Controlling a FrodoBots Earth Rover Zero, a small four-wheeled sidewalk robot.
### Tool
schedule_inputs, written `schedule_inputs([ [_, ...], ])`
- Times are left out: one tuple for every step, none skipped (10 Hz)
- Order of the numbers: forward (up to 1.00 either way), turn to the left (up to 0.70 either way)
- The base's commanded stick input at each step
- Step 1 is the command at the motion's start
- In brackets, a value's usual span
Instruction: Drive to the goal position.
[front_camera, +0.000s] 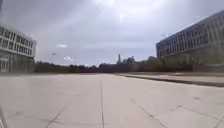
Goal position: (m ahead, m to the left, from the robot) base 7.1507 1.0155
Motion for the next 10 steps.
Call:
schedule_inputs([
  [0.7, 0.0],
  [0.7, 0.0],
  [0.7, 0.0],
  [0.7, 0.0],
  [0.7, 0.0],
  [0.7, 0.0],
  [0.7, 0.0],
  [0.7, 0.0],
  [0.7, 0.0],
  [0.7, 0.0],
])
